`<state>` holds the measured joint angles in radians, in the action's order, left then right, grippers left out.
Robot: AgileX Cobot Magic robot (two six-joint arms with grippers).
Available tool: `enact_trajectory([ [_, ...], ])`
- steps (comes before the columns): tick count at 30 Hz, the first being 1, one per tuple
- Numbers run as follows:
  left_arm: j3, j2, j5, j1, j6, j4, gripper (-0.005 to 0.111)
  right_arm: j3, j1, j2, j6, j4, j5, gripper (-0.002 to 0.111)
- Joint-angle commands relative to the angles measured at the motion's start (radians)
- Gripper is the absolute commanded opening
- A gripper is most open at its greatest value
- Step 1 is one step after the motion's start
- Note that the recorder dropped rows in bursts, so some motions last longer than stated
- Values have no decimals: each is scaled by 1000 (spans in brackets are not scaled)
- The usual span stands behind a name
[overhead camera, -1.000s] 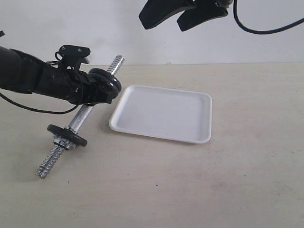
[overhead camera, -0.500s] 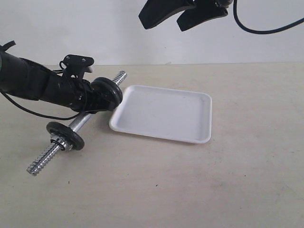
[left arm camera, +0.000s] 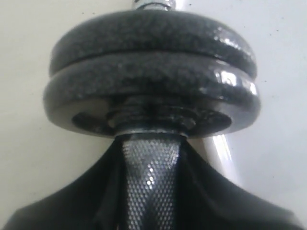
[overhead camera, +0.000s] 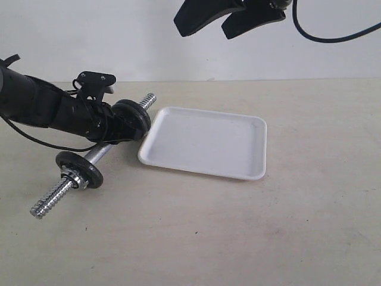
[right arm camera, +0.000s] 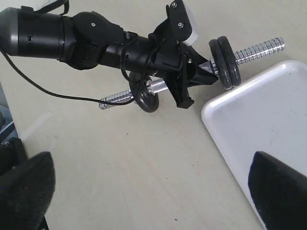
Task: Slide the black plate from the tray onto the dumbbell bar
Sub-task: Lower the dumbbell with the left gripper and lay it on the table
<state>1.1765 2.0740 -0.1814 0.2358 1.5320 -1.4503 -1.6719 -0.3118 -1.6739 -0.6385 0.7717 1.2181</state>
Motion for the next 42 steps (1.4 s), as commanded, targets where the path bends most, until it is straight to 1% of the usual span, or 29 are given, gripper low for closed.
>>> enact_trajectory([
  [1,34,-42,-29,-36,17,-27,4,-3,2,11,-5,3,3,105],
  [28,34,-42,-90,-41,10,-27,4,-3,2,11,-5,3,3,105],
  [42,4,-42,-107,-41,10,-27,4,-3,2,11,-5,3,3,105],
])
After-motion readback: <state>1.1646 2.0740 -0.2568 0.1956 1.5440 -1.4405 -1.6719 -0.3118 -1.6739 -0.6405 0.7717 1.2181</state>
